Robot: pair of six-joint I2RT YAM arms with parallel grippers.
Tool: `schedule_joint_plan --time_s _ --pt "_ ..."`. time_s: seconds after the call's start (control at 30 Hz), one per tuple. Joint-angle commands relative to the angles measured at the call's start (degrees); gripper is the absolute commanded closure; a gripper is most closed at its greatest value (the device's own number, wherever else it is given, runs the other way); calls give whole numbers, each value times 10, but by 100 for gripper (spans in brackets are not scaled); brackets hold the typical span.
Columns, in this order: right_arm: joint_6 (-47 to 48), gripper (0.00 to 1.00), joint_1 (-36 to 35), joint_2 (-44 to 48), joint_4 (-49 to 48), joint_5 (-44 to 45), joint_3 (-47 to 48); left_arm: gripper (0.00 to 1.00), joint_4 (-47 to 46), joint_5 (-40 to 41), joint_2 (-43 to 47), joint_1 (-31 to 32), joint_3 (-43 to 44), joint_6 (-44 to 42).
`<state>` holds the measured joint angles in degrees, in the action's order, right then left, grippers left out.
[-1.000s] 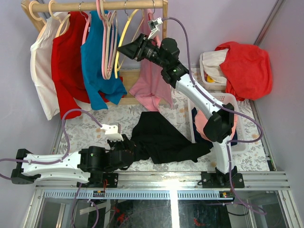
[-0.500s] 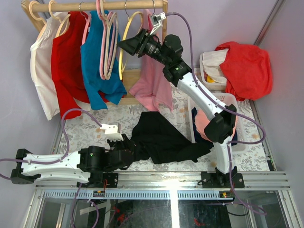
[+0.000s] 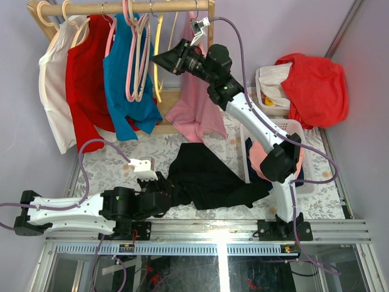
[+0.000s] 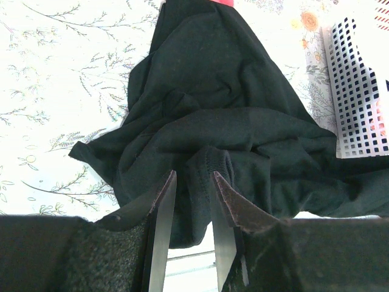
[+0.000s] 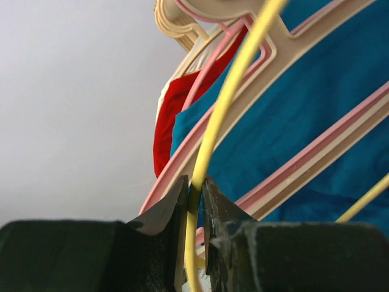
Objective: Place the t-shirt on the hanger
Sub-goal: Pick up the hanger from the clothesline.
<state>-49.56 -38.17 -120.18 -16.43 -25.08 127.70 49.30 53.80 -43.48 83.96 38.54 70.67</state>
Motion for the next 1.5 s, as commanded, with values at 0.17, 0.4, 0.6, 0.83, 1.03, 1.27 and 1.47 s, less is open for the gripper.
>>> schedule_joint_plan --time_s 0.17,0.4,0.6,0.83,1.03,1.27,1.47 --pt "2 94 3 26 -20 -20 27 72 5 29 2 5 15 9" --pt "-29 100 9 68 -30 -64 -12 72 5 31 7 5 14 6" --pt "-86 100 19 122 -54 -144 -91 72 19 35 12 5 15 14" --pt "-96 100 22 233 -34 -205 -232 71 26 42 24 5 16 16" --pt "-91 100 22 397 -32 -257 -400 70 22 41 2 6 28 14" --pt "-32 100 22 575 70 -261 -525 67 -7 29 -26 6 28 1" --pt "11 100 22 723 193 -239 -606 58 -41 10 -62 6 19 -9"
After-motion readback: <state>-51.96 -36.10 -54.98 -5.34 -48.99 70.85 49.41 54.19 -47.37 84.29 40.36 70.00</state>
